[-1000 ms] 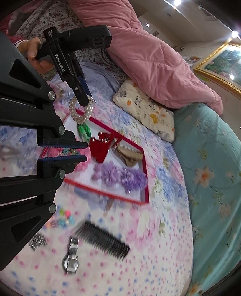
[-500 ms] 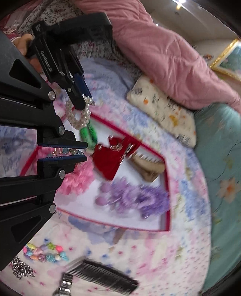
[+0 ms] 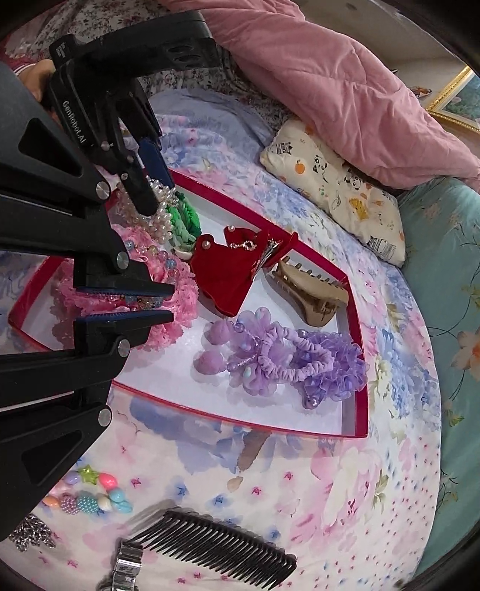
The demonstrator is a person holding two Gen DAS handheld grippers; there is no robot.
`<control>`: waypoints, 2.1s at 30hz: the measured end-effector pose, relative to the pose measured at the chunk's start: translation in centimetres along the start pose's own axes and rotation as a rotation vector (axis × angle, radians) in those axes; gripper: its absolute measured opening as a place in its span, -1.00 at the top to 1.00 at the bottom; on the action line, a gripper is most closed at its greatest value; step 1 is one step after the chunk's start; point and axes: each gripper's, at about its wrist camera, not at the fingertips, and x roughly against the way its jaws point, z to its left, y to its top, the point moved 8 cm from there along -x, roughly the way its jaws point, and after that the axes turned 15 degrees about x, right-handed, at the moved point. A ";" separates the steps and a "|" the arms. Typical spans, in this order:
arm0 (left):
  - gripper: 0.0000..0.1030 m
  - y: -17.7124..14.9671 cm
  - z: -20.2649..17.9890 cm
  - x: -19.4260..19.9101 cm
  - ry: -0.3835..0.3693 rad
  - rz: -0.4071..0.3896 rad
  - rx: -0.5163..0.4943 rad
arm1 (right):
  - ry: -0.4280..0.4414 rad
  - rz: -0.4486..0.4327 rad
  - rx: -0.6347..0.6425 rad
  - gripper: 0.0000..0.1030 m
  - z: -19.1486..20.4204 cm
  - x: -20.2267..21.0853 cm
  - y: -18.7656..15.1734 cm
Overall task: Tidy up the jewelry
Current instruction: 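Carry the pearl brooch and bead bracelet into the tray and open both grippers, then move the right gripper to the black comb and close on it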
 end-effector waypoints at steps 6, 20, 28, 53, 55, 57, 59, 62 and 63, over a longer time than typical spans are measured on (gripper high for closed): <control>0.17 -0.5 0.0 -0.8 0.002 0.042 -0.010 | -0.001 0.012 -0.004 0.77 -0.1 -0.6 0.1; 0.04 -0.9 -0.2 -1.0 0.023 0.053 -0.021 | 0.029 -0.008 -0.036 0.29 -0.2 0.3 0.1; -0.22 -1.1 -0.3 -0.4 0.007 0.054 0.001 | 0.032 -0.038 -0.060 0.17 -0.4 1.9 0.2; -0.27 -0.6 -3.4 3.4 -0.059 -0.014 0.016 | -0.152 -0.208 -0.299 0.14 -12.5 14.2 -4.0; -0.28 -0.6 -4.4 3.8 -0.075 -0.014 0.003 | -0.163 -0.207 -0.313 0.14 -13.2 14.5 -4.5; -0.30 -0.7 -6.0 4.0 -0.099 -0.012 -0.013 | -0.170 -0.206 -0.337 0.14 -14.1 14.7 -5.2; -0.34 -0.8 -7.3 4.0 -0.110 -0.009 -0.034 | -0.175 -0.203 -0.352 0.14 -14.6 14.6 -5.6; -0.35 -1.2 -9.2 3.6 -0.130 0.011 -0.059 | -0.166 -0.195 -0.366 0.14 -15.2 14.2 -5.9; -0.35 -1.5 -9.9 3.5 -0.139 0.019 -0.068 | -0.162 -0.190 -0.366 0.14 -15.3 13.9 -5.8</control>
